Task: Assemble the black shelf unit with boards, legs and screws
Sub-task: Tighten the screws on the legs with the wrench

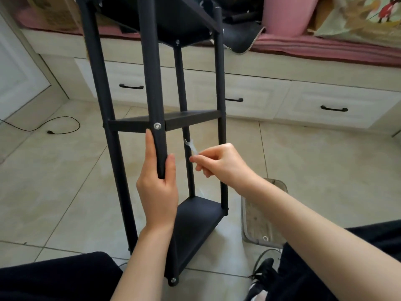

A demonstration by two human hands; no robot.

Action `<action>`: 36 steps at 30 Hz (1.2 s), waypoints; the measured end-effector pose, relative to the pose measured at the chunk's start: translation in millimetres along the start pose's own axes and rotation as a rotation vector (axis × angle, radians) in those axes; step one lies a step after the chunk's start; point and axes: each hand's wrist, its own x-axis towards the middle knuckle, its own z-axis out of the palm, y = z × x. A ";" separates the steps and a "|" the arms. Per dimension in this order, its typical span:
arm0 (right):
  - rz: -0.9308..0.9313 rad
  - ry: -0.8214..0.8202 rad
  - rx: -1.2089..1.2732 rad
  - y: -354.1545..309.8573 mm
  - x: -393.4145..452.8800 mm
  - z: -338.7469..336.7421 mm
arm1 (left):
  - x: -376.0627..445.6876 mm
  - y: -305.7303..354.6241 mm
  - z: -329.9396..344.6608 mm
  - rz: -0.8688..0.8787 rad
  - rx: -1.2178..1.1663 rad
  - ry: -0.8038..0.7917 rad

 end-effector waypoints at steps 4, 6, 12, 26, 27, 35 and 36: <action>-0.001 0.031 0.093 -0.4 10.5 17.0 | 5.6 0.5 -5.1 0.014 -0.014 0.014; -0.002 0.030 0.073 -3.4 17.2 22.1 | 7.7 1.7 -5.6 0.019 -0.013 0.011; -0.053 -0.061 -0.020 -15.9 32.0 26.4 | 15.5 0.8 -5.9 0.002 0.003 -0.013; -0.215 0.126 0.029 -14.6 33.5 26.7 | 17.3 3.3 -2.0 -0.014 -0.074 -0.081; -0.216 0.145 0.045 -13.7 32.8 27.6 | 17.0 1.9 -2.7 -0.016 -0.091 -0.085; -0.222 0.162 0.090 -16.9 33.0 34.9 | 16.9 -3.0 -3.0 0.011 -0.139 -0.096; -0.222 0.159 0.090 -16.9 33.2 34.7 | 16.9 -3.3 -3.1 0.007 -0.142 -0.095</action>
